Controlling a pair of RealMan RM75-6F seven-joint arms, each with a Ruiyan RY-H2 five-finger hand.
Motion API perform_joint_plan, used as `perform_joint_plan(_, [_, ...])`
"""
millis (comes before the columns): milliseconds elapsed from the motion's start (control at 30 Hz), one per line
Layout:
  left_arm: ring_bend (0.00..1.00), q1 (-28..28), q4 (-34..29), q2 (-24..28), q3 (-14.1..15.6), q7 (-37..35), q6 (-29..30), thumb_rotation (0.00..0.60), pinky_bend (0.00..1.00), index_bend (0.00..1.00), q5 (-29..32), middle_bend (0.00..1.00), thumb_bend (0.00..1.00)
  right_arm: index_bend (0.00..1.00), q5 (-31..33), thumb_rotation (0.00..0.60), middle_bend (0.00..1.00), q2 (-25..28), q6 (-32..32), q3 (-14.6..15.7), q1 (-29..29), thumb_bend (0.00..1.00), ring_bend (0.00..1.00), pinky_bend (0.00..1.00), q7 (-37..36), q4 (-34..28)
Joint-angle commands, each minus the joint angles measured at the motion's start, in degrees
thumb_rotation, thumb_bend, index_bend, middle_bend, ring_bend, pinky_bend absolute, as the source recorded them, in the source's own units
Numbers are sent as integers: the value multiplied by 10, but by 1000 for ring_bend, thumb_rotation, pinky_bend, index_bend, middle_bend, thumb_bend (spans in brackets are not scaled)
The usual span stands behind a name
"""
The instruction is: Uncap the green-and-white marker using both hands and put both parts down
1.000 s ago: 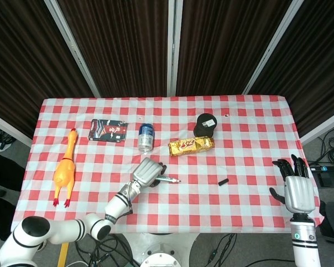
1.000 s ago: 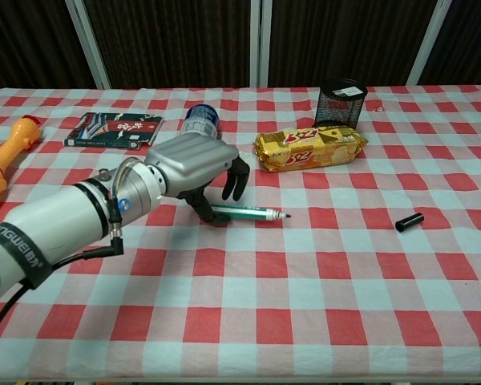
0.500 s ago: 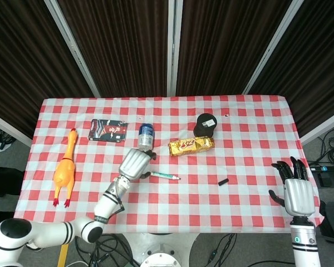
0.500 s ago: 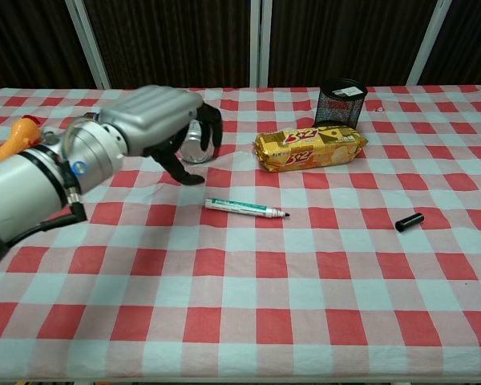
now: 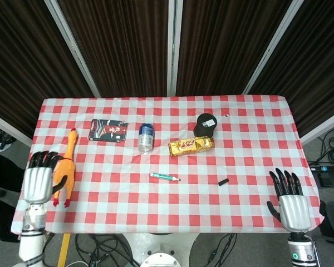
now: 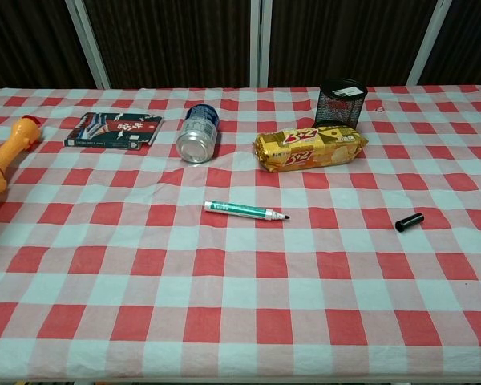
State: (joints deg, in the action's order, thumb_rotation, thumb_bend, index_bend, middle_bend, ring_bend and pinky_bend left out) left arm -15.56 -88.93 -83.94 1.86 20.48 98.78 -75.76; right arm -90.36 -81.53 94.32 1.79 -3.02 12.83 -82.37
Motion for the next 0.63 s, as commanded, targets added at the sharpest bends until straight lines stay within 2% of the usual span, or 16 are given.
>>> perform_joint_plan(33, [187, 62, 21, 18, 45, -37, 43, 600, 183, 327, -35, 258, 222, 69, -10, 600, 35, -5, 10, 13, 17, 167, 0, 0, -1, 20])
perform_joint_plan(200, [187, 103, 39, 17, 65, -51, 56, 600, 182, 324, -61, 258, 224, 54, -11, 600, 39, -13, 5, 24, 33, 194, 0, 0, -9, 40])
perform_joint_plan(333, [186, 120, 40, 23, 68, -50, 50, 600, 182, 324, -70, 258, 224, 52, -11, 600, 43, -21, -3, 24, 36, 199, 0, 0, -17, 48])
perform_joint_plan(633, [186, 139, 41, 28, 48, -68, 35, 600, 182, 324, -81, 258, 225, 52, -15, 600, 44, -19, -4, 13, 39, 205, 0, 0, -13, 43])
